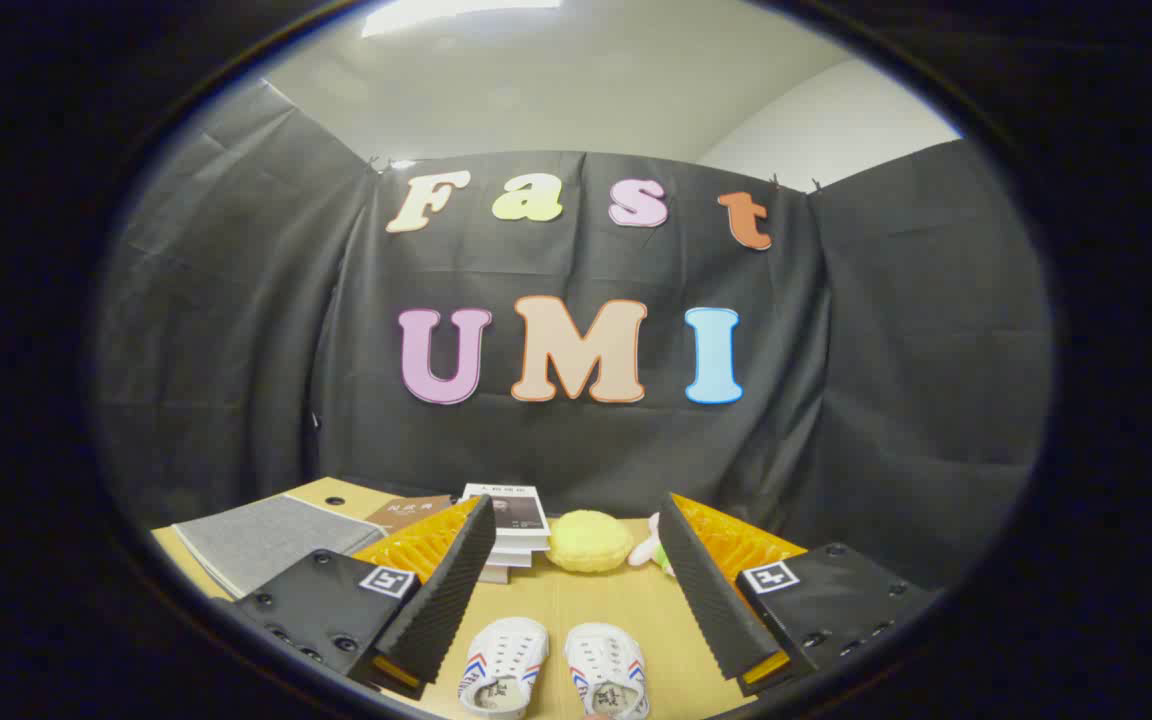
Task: Open the storage box then place both shoes into the box .Put the left shoe in first, then the right shoe, with the right side of both shoes facing outward in a uniform manner.
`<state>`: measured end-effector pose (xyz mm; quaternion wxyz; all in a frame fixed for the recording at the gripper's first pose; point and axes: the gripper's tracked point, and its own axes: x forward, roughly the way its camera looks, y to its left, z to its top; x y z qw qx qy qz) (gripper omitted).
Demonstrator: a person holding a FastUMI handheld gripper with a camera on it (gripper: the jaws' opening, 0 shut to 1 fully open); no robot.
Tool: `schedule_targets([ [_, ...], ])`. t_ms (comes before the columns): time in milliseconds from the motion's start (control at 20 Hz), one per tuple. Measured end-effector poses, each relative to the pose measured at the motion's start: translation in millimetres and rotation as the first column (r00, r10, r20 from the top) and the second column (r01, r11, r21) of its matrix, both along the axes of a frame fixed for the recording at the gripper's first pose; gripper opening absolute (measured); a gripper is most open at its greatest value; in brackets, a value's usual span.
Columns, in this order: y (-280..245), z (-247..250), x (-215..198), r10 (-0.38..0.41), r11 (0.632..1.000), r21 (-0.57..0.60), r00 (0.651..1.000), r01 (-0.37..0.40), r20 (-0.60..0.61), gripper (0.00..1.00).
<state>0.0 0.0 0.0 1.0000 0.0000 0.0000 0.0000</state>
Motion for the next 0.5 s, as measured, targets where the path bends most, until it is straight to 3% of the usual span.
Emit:
schedule_targets([
  [500, -3.4, 6.3, 3.1, 0.006, 1.000, 0.007, 1.000, -0.006, 0.017, 1.00],
])
